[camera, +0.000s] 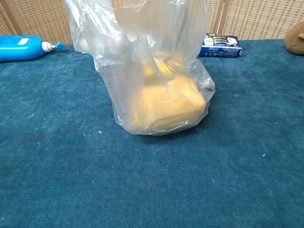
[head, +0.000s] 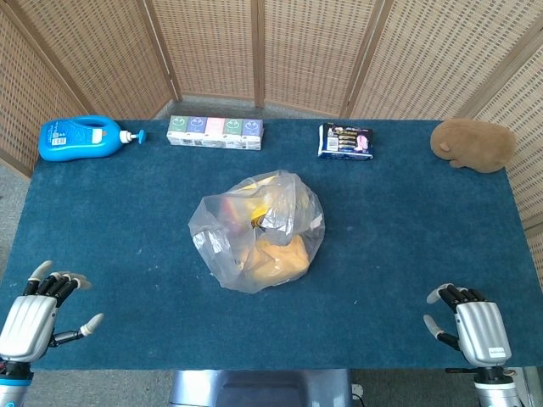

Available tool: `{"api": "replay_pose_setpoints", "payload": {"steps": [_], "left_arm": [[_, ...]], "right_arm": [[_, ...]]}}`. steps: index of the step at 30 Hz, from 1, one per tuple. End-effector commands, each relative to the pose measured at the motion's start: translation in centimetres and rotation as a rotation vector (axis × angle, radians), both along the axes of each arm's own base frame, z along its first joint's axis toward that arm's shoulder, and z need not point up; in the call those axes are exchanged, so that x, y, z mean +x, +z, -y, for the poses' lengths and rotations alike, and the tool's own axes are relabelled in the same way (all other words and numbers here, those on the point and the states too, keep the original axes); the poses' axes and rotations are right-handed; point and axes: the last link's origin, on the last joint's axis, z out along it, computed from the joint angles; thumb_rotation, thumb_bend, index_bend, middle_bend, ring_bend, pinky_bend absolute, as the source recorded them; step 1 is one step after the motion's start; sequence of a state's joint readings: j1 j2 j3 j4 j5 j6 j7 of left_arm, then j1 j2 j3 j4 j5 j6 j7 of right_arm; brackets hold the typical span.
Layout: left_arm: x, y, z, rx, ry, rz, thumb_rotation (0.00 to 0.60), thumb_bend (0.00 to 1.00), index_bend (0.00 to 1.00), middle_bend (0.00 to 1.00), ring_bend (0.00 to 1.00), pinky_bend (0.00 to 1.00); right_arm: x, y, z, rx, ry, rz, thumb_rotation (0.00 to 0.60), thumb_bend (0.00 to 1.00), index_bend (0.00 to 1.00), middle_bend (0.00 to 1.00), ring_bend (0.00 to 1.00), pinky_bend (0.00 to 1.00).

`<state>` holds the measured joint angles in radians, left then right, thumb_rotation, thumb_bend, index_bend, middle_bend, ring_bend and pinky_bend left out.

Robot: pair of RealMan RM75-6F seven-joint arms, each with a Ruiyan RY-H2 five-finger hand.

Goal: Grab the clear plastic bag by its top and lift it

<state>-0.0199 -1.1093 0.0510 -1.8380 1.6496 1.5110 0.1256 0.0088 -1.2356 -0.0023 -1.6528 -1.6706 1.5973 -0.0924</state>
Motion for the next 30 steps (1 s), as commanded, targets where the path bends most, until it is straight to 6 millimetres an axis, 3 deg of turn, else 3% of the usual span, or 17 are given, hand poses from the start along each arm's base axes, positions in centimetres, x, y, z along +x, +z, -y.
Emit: {"api": "replay_pose_setpoints", "payload": {"steps": [1,25,30], "left_arm": [[0.3,0.0,-0.2,-0.018,-0.008,0.034,0.0,0.15,0.35,0.33,0.24,0.06],[0.6,-0.1,-0.3,-0.06,0.001,0.128,0.0,0.15,0.35,0.33,0.24,0.08],[2.1,-0.9,-0.8,-0.169,0.032,0.452,0.0,0.15,0.35,0.33,0.24,0.12]], "right_arm": [[0.0,0.0,0.0,-0.001,0.0,0.001,0.6,0.29,0.48,0.46,0.5,0.45],[-0.1,0.1,0.0,-0.006,-0.002,0.004,0.6,0.29,0.47,0.46,0.5,0.45],[-0.2,0.2,-0.1,-0.009,-0.005,0.006,0.6,0.29,0.47,0.46,0.5,0.45]]}}
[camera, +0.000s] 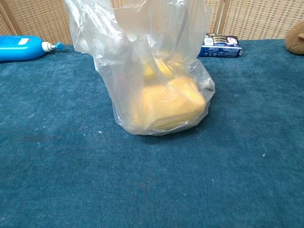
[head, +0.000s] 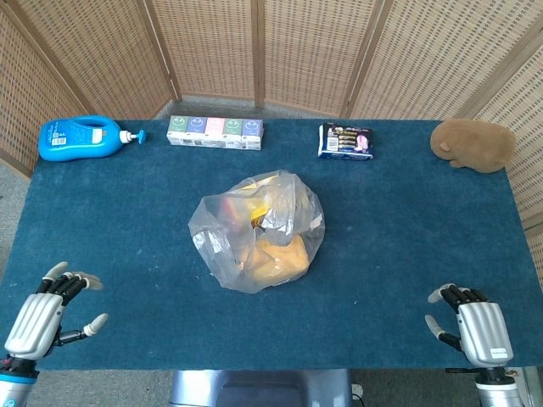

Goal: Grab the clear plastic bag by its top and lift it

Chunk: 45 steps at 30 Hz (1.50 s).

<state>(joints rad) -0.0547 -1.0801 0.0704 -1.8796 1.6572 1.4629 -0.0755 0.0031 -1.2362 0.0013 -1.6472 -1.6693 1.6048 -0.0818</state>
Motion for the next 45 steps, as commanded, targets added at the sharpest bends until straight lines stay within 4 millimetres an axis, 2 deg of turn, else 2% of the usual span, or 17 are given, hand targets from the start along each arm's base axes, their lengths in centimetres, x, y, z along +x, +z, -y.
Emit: {"api": "replay_pose_setpoints", "payload": {"steps": [1,3,6,14,16,23,28,33,39,45], "left_arm": [[1.5,-0.7,-0.6,-0.119,0.033,0.33,0.0,0.15,0.35,0.33,0.24,0.14],[2.7,-0.7,-1.2,-0.181,0.054,0.59,0.0,0.15,0.35,0.33,0.24,0.16],[3.7,-0.7,-1.9,-0.247,0.073,0.844,0.0,0.15,0.35,0.33,0.24,0.21],[6.0,-2.2,-3.6,-0.439,0.215,1.332,0.0,0.17,0.35,0.33,0.24,0.24],[6.5,-2.9,-4.7,-0.502,0.261,1.439,0.0,0.18,0.35,0.33,0.24,0.25],[8.4,-4.6,-7.1,-0.594,0.335,1.602,0.0,0.2,0.35,0.33,0.24,0.27],[9.5,-5.5,-8.3,-0.633,0.369,1.641,0.0,0.22,0.34,0.33,0.24,0.27],[12.3,-7.0,-10.1,-0.719,0.403,1.719,0.0,0.25,0.33,0.33,0.24,0.27],[14.1,-7.7,-11.0,-0.785,0.462,1.759,0.0,0.26,0.22,0.32,0.24,0.27],[15.7,-7.9,-11.4,-0.836,0.433,1.75,0.0,0.26,0.17,0.26,0.2,0.2]], "right_arm": [[0.0,0.0,0.0,0.001,-0.002,0.0,0.6,0.29,0.47,0.46,0.5,0.45],[-0.1,0.0,-0.2,0.001,-0.002,0.002,0.6,0.29,0.47,0.46,0.5,0.45],[-0.1,0.1,-0.3,-0.005,-0.002,0.004,0.6,0.29,0.47,0.46,0.5,0.45],[-0.2,0.3,-0.5,-0.012,-0.003,0.007,0.6,0.29,0.46,0.46,0.5,0.45],[-0.2,0.3,-0.5,-0.013,-0.004,0.007,0.6,0.3,0.46,0.46,0.5,0.45],[-0.3,0.3,-0.7,-0.016,-0.007,0.008,0.6,0.29,0.46,0.46,0.5,0.45],[-0.4,0.3,-0.8,-0.017,-0.012,0.008,0.6,0.29,0.45,0.46,0.5,0.45],[-0.5,0.4,-0.9,-0.023,-0.02,0.009,0.6,0.29,0.45,0.46,0.5,0.45],[-0.7,0.5,-1.2,-0.033,-0.031,0.01,0.6,0.29,0.45,0.46,0.5,0.45],[-1.0,0.7,-1.5,-0.044,-0.036,0.015,0.6,0.29,0.45,0.46,0.5,0.44]]}}
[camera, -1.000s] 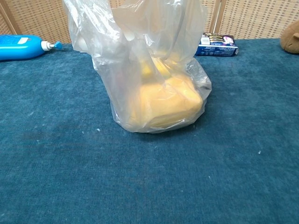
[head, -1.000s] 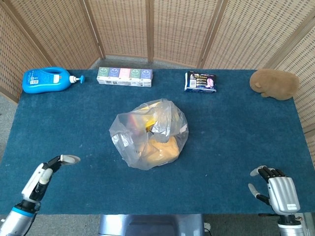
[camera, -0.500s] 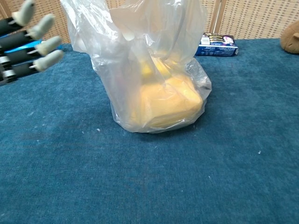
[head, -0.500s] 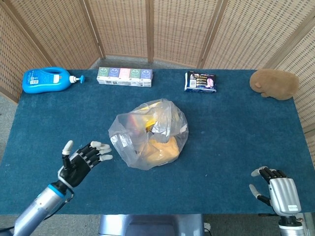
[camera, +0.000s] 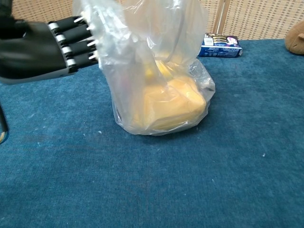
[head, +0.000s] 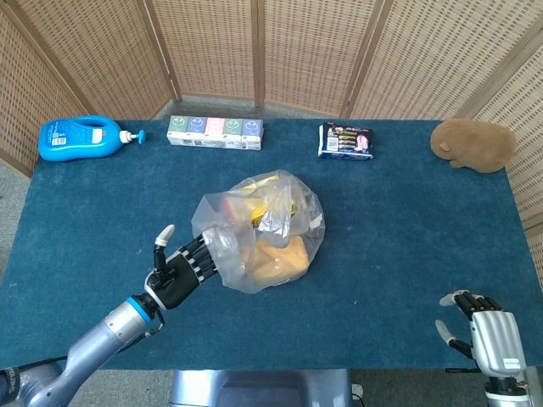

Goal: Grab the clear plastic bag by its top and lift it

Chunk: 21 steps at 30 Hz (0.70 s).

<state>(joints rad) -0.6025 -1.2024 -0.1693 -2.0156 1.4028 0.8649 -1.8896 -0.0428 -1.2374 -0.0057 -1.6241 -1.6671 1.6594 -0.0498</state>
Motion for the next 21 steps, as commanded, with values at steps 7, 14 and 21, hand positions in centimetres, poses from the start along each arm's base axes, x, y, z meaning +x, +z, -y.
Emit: {"api": "replay_pose_setpoints", "payload": {"steps": [7,14,21], "left_arm": [[1.8,0.4,-0.1,0.0,-0.044,0.032,0.0,0.26,0.03,0.14,0.09,0.15],[1.3,0.5,-0.2,-0.034,-0.034,-0.024,0.0,0.26,0.0,0.03,0.0,0.04],[0.9,0.6,-0.6,-0.055,0.007,-0.035,0.0,0.26,0.0,0.03,0.0,0.04]], "right_arm": [[-0.1,0.0,-0.1,-0.001,0.002,0.005,0.6,0.29,0.45,0.46,0.5,0.44],[-0.2,0.0,-0.2,-0.006,0.001,0.008,0.6,0.29,0.45,0.46,0.5,0.44],[0.0,0.0,-0.3,-0.005,0.008,0.008,0.6,0.29,0.44,0.46,0.5,0.43]]}}
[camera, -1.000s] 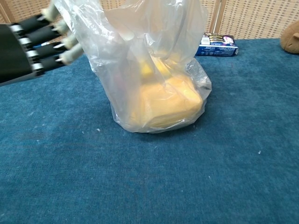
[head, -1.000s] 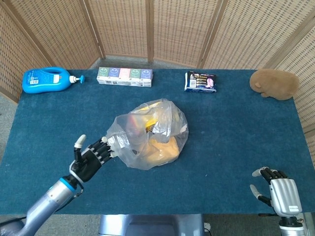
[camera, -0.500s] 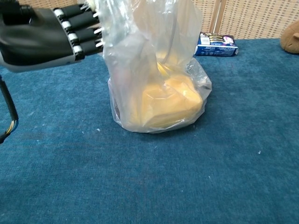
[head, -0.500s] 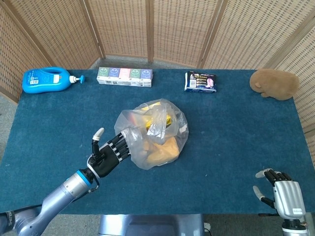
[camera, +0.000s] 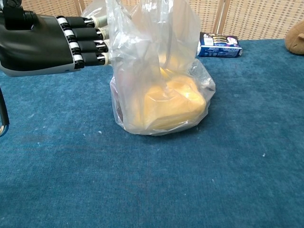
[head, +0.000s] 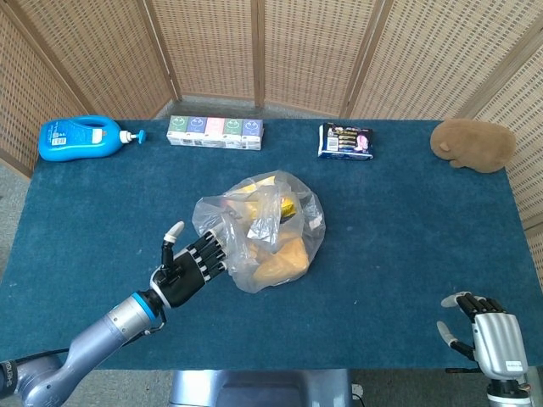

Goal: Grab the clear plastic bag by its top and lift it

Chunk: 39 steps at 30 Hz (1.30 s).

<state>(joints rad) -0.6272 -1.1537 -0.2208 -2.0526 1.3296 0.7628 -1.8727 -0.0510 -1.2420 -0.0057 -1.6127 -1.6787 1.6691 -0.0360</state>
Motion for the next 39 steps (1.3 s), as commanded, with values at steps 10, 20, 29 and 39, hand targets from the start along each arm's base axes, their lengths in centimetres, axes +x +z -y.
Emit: {"api": "replay_pose_setpoints", "payload": {"steps": [10,20,29,39], "left_arm": [[0.1,0.0,-1.3,-0.019,0.06,0.006,0.0,0.26,0.0,0.03,0.0,0.04],[0.5,-1.1,-3.2,-0.038,0.118,-0.006,0.0,0.26,0.0,0.03,0.0,0.04],[2.6,-2.3,-3.4,-0.119,0.105,0.011,0.0,0.26,0.0,0.03,0.0,0.05],[2.8,-3.7,-2.8,-0.166,0.063,-0.07,0.0,0.26,0.0,0.03,0.0,0.06]], "right_arm": [[0.2,0.0,0.1,-0.001,0.003,-0.001,0.6,0.29,0.44,0.46,0.5,0.42],[0.1,0.0,-0.1,-0.002,0.001,0.003,0.6,0.29,0.44,0.46,0.5,0.41],[0.0,0.1,-0.3,-0.008,0.001,0.007,0.6,0.29,0.44,0.46,0.5,0.41],[-0.1,0.1,-0.3,-0.006,0.003,0.01,0.6,0.29,0.44,0.46,0.5,0.4]]}}
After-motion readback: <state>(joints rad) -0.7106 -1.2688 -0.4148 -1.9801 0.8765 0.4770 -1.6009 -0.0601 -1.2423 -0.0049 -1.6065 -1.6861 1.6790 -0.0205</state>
